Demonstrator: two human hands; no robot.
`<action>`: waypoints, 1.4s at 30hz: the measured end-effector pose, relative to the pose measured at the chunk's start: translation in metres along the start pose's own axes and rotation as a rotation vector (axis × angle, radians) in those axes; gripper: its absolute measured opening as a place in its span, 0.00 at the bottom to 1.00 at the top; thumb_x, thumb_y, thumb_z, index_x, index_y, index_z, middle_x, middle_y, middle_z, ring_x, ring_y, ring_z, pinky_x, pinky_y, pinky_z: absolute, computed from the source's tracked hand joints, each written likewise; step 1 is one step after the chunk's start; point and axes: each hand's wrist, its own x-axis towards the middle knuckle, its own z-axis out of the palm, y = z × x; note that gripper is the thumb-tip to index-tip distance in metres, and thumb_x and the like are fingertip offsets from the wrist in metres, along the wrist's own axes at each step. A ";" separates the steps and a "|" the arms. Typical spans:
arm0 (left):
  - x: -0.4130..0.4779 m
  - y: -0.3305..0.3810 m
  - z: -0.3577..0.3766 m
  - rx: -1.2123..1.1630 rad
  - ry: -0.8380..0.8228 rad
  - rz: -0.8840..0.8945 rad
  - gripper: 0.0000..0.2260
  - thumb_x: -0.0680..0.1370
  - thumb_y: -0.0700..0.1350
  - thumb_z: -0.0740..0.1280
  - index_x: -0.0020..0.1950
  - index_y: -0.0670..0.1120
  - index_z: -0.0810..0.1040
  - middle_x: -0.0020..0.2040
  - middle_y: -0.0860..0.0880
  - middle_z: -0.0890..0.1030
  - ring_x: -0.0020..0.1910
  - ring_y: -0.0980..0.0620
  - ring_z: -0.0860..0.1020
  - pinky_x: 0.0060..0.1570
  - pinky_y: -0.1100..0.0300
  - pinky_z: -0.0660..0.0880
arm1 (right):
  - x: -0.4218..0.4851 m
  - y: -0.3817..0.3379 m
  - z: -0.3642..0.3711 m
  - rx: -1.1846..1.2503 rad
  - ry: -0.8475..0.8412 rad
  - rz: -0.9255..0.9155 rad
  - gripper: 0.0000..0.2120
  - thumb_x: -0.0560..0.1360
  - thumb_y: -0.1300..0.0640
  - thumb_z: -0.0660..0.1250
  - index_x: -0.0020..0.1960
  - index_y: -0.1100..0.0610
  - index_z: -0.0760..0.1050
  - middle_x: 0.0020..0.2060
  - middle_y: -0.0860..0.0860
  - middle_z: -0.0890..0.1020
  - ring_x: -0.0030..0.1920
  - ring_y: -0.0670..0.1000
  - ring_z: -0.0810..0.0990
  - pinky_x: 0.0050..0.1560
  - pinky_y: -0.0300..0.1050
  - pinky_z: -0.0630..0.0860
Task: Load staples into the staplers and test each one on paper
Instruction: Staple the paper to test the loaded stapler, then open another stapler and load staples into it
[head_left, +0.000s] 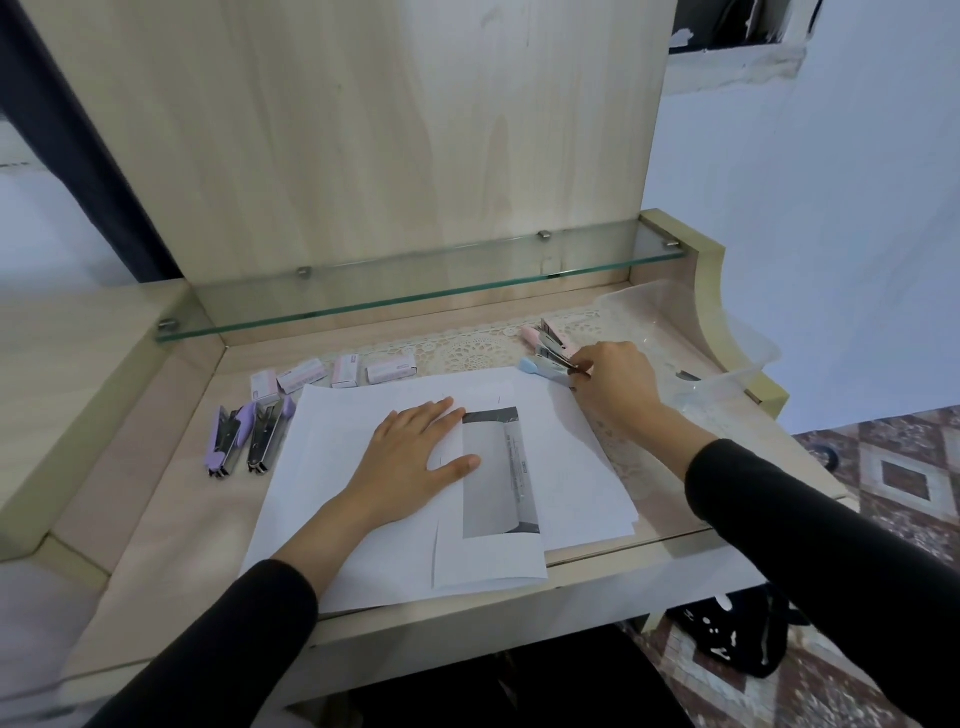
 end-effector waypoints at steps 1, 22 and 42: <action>0.000 0.001 -0.001 -0.016 -0.005 0.000 0.48 0.59 0.79 0.37 0.74 0.56 0.55 0.75 0.58 0.53 0.74 0.56 0.51 0.73 0.54 0.45 | -0.001 -0.002 -0.002 -0.008 0.003 0.013 0.11 0.73 0.64 0.61 0.50 0.59 0.80 0.47 0.58 0.83 0.47 0.58 0.77 0.43 0.48 0.74; -0.040 -0.028 -0.059 -0.247 0.228 -0.189 0.14 0.77 0.48 0.64 0.61 0.47 0.76 0.63 0.50 0.75 0.64 0.52 0.69 0.62 0.61 0.61 | -0.044 -0.048 0.012 -0.027 -0.363 -0.453 0.24 0.72 0.41 0.64 0.66 0.46 0.69 0.69 0.47 0.69 0.69 0.49 0.65 0.66 0.45 0.63; -0.061 -0.110 -0.082 -0.200 0.407 -0.562 0.05 0.73 0.41 0.66 0.37 0.45 0.78 0.37 0.45 0.81 0.39 0.43 0.79 0.39 0.56 0.72 | -0.028 -0.041 0.021 -0.038 -0.382 -0.483 0.27 0.68 0.39 0.69 0.64 0.44 0.71 0.67 0.42 0.70 0.68 0.47 0.65 0.65 0.47 0.66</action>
